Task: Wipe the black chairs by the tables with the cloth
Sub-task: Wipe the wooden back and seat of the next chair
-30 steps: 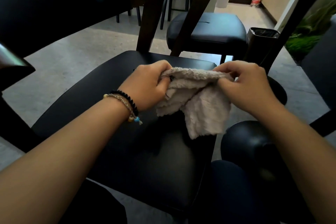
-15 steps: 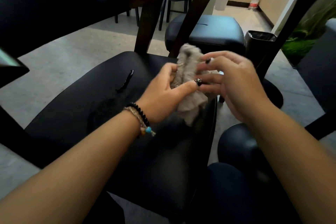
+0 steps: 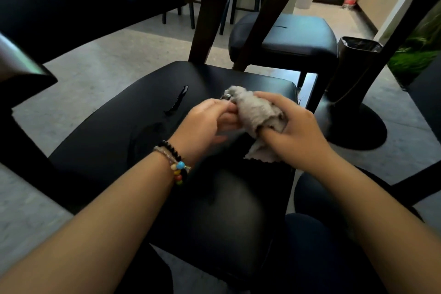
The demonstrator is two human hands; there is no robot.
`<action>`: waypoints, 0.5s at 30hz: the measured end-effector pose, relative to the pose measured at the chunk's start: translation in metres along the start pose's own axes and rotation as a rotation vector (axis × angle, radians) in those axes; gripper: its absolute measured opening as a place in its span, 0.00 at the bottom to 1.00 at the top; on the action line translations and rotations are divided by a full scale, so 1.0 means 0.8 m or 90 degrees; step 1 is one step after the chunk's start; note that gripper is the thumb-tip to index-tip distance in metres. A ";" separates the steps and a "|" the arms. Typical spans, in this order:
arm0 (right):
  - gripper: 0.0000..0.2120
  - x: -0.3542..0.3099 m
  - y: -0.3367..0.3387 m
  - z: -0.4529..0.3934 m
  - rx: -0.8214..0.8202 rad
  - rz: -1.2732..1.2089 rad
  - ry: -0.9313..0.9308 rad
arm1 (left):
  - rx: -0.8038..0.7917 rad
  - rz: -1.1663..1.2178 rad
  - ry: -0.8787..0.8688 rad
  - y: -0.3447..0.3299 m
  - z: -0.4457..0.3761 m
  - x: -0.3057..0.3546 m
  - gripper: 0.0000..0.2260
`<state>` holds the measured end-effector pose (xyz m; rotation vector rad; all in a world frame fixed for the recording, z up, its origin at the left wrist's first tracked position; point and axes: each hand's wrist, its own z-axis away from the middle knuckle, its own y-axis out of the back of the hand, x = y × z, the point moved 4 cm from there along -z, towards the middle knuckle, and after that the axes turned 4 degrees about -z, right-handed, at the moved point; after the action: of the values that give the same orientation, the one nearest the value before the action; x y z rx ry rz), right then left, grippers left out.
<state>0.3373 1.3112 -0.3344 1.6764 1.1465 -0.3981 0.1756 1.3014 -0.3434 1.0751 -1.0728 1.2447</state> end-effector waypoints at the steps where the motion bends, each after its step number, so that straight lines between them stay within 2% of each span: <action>1: 0.24 0.007 0.004 -0.004 0.046 -0.037 -0.048 | 0.026 -0.052 -0.024 0.014 0.000 -0.001 0.11; 3: 0.21 0.009 0.014 -0.010 0.147 -0.081 -0.080 | 0.103 -0.143 -0.103 0.049 0.004 -0.006 0.09; 4: 0.22 0.003 0.015 -0.012 0.154 -0.079 -0.060 | 0.148 -0.201 -0.148 0.069 0.009 -0.010 0.07; 5: 0.24 -0.005 0.009 -0.015 0.111 -0.065 -0.028 | 0.188 -0.267 -0.188 0.089 0.013 -0.016 0.06; 7: 0.28 -0.017 -0.021 -0.015 -0.062 -0.018 0.000 | 0.239 -0.402 -0.241 0.126 0.020 -0.027 0.06; 9: 0.34 -0.015 -0.059 -0.010 -0.220 0.058 -0.066 | 0.258 -0.502 -0.261 0.155 0.025 -0.040 0.10; 10: 0.37 -0.010 -0.077 -0.008 -0.267 0.115 -0.102 | 0.263 -0.537 -0.260 0.166 0.025 -0.048 0.13; 13: 0.40 0.000 -0.123 -0.011 -0.331 0.337 -0.104 | 0.273 -0.598 -0.256 0.183 0.023 -0.073 0.17; 15: 0.44 0.001 -0.139 -0.015 -0.324 0.359 -0.100 | 0.291 -0.601 -0.242 0.186 0.019 -0.085 0.18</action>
<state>0.2420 1.3249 -0.3916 1.4030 0.5548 0.1150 0.0242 1.2795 -0.4041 1.9256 -0.4003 0.5139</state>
